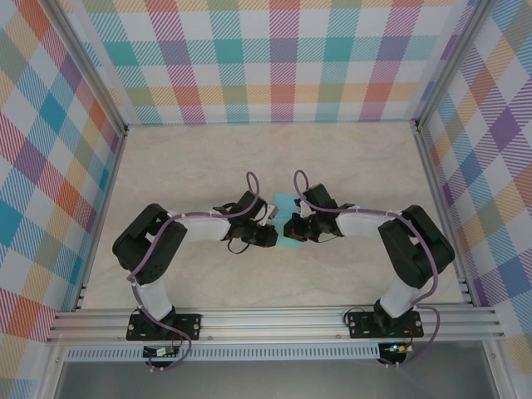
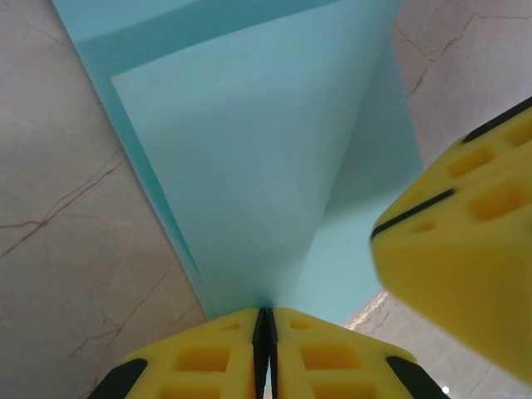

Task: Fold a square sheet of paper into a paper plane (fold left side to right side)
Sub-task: Fold the triangle a second time at the center of the table.

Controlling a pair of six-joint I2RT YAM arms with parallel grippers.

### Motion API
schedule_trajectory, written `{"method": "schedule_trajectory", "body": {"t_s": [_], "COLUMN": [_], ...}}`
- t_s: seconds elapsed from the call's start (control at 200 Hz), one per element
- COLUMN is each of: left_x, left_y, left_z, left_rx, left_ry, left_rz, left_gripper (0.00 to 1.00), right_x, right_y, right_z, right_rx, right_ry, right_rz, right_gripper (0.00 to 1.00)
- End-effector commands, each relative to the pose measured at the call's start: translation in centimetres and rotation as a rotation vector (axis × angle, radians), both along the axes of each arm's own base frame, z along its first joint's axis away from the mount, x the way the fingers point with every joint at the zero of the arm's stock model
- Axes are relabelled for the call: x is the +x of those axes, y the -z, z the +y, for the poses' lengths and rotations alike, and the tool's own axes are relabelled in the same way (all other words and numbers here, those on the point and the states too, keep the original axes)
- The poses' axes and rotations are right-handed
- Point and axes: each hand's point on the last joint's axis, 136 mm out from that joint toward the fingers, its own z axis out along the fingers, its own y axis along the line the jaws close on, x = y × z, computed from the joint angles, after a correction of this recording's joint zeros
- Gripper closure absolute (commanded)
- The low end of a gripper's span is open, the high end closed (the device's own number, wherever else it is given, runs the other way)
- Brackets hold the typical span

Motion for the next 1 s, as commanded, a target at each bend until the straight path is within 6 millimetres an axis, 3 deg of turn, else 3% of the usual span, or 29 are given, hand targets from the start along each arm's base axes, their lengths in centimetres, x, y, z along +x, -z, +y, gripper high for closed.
{"method": "schedule_trajectory", "body": {"t_s": [0.0,0.2,0.545,0.995], "left_x": [-2.6,-2.7,-2.6,-2.7], "left_y": [4.1,4.1,4.0,4.1], "left_z": [3.7,3.4,3.2,3.3], "left_rx": [0.207,0.203,0.207,0.215], "left_ry": [-0.008,-0.002,0.005,0.007], "left_rz": [0.093,0.092,0.085,0.084], "left_gripper": [0.88,0.88,0.88,0.89], "right_x": [0.5,0.9,1.3,1.6], "right_y": [-0.2,0.1,-1.2,1.5], "right_z": [1.2,1.8,1.6,1.4], "right_rx": [0.038,0.04,0.03,-0.032], "right_ry": [-0.005,-0.014,-0.013,-0.017], "right_rz": [0.007,0.017,-0.015,0.026], "right_gripper": [1.0,1.0,1.0,1.0]}}
